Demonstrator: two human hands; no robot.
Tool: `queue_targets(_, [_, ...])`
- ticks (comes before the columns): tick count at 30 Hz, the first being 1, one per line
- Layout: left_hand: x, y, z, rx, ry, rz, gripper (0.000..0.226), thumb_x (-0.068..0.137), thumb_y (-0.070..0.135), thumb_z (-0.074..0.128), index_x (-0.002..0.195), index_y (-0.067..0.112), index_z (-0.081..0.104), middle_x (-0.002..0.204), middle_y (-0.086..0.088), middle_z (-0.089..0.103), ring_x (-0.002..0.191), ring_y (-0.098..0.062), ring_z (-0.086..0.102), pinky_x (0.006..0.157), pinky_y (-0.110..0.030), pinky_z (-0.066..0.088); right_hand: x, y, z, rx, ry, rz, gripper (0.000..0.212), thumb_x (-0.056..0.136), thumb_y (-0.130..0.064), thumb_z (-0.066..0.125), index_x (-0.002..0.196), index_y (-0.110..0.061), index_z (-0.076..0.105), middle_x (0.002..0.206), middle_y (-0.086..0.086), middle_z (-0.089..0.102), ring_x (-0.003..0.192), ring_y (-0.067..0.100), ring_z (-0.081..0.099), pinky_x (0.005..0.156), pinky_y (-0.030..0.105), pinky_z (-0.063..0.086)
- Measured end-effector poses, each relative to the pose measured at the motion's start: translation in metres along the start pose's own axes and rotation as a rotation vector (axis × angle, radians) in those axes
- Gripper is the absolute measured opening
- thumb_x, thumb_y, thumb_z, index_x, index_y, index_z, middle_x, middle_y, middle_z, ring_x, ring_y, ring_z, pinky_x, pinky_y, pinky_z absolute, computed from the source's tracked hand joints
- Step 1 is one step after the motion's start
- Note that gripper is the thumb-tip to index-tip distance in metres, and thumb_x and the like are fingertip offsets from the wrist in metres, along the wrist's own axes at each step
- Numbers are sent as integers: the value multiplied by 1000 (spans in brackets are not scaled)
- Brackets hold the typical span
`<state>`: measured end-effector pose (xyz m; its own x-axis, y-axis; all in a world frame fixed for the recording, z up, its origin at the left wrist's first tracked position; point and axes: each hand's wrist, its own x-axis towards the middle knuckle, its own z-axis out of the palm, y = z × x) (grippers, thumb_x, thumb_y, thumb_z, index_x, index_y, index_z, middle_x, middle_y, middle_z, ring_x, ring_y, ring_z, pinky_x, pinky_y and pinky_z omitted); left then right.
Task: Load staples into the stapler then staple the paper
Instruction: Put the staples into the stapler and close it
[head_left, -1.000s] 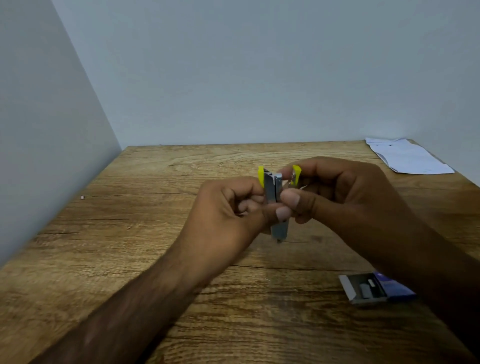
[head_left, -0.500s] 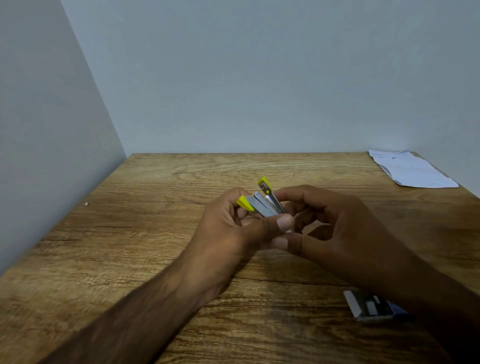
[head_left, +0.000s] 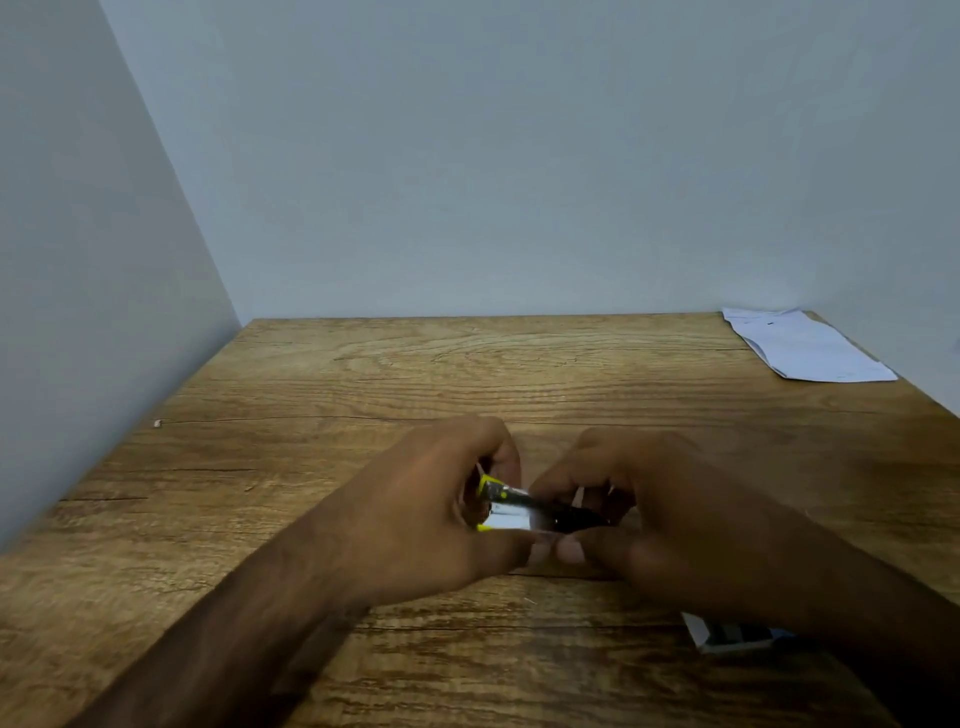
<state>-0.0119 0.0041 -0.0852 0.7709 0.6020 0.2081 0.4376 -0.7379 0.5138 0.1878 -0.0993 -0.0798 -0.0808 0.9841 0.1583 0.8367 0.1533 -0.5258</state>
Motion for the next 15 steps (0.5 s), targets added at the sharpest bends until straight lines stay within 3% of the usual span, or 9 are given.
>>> queue_targets(9, [-4, 5, 3, 155, -118, 104, 36, 71, 56, 76, 87, 33, 54, 81, 17, 55, 81, -3, 53, 60, -17, 38, -1, 1, 1, -88, -104, -64, 32, 75, -41, 74, 103, -54, 68, 91, -18, 63, 85, -5, 57, 66, 22, 50])
queue_targets(15, [-4, 4, 3, 143, -120, 122, 39, 72, 61, 77, 91, 34, 55, 88, 19, 56, 86, -1, 53, 66, -13, 40, 2, 8, 0, -68, -124, -83, 40, 72, -44, 77, 110, -47, 67, 92, -22, 65, 85, -4, 61, 62, 13, 45])
